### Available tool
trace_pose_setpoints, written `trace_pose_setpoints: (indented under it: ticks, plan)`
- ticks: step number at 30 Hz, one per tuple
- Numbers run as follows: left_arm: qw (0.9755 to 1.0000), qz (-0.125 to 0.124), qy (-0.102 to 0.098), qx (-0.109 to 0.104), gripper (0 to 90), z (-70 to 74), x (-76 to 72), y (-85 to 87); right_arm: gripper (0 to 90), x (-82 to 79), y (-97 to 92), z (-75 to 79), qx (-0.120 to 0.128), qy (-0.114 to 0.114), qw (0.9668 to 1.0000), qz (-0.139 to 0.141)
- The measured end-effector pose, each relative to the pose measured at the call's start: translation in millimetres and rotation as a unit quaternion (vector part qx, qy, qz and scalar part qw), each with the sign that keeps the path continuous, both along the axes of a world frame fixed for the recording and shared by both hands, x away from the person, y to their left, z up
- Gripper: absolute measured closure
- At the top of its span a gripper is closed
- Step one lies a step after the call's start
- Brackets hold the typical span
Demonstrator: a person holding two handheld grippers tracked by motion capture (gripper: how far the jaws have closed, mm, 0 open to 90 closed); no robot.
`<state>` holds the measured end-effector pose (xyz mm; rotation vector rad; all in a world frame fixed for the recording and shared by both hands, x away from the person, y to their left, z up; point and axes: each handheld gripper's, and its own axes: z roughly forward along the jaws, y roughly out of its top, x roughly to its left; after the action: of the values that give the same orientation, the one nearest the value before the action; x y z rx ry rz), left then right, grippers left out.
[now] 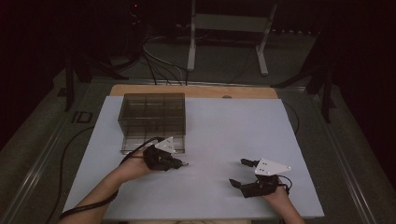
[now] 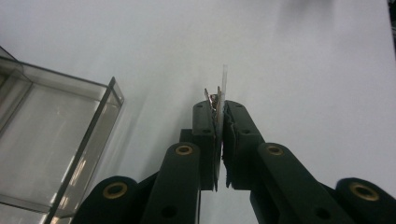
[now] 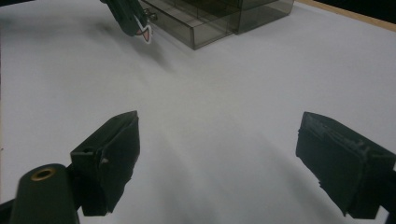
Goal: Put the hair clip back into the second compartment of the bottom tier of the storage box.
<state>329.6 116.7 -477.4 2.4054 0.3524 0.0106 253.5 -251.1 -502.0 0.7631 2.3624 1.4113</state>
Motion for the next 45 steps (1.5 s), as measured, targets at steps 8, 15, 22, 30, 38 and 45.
trace_pose_setpoints:
  ticks: [8, 15, 22, 30, 38, 45]
  plan:
    - [1.0, -0.002, 0.0, -0.009, 83.8, 11.9, -1.5, 2.2, 13.5, 0.1, 0.4, -0.1, 0.0, -0.001, 1.0, 0.001]
    - [0.9998, -0.002, -0.012, -0.013, 83.8, 21.2, -4.0, 2.3, 13.5, 0.1, 0.1, -0.2, 0.0, 0.0, 1.0, 0.0]
    - [0.9997, 0.011, -0.017, -0.016, 83.7, 30.3, -1.6, 8.2, 13.5, -0.2, -0.2, 0.1, -0.001, 0.0, 1.0, 0.0]
    - [0.9988, 0.037, -0.022, -0.023, 83.8, 38.2, 2.5, 22.4, 13.5, -0.2, -0.1, 0.1, -0.001, 0.0, 1.0, 0.001]
    - [0.997, 0.057, -0.04, -0.034, 83.8, 45.4, 6.8, 34.1, 13.6, -0.2, 0.1, 0.0, -0.001, -0.001, 1.0, 0.001]
    - [0.9945, 0.085, -0.049, -0.037, 83.8, 49.6, 10.8, 42.9, 13.5, -0.4, 0.1, 0.1, -0.001, 0.0, 1.0, 0.0]
